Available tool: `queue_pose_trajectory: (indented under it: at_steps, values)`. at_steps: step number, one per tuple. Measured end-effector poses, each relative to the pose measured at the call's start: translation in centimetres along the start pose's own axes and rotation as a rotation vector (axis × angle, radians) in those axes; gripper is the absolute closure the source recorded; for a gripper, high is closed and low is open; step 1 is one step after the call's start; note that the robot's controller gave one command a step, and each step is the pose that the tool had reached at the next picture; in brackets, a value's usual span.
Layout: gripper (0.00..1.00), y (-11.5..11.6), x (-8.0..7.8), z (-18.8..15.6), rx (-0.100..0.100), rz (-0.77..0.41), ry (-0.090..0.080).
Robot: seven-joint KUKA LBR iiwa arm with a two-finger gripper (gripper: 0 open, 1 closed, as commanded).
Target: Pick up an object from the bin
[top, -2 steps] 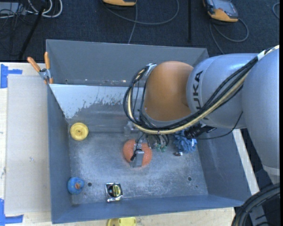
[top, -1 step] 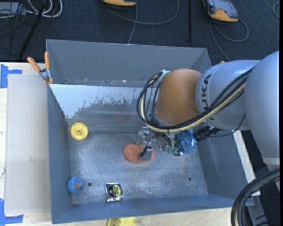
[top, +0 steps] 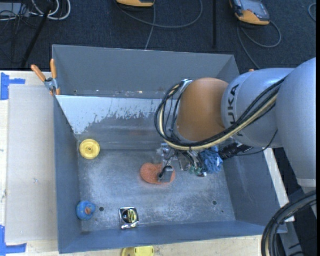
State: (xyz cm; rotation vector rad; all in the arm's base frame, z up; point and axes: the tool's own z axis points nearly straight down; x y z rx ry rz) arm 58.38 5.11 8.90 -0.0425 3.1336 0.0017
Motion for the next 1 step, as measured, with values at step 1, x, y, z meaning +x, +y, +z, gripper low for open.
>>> queue_pose_trajectory:
  at_steps: [1]
  values:
    - [1.00,-1.60,-2.61,-14.04,0.001,0.024,0.007]
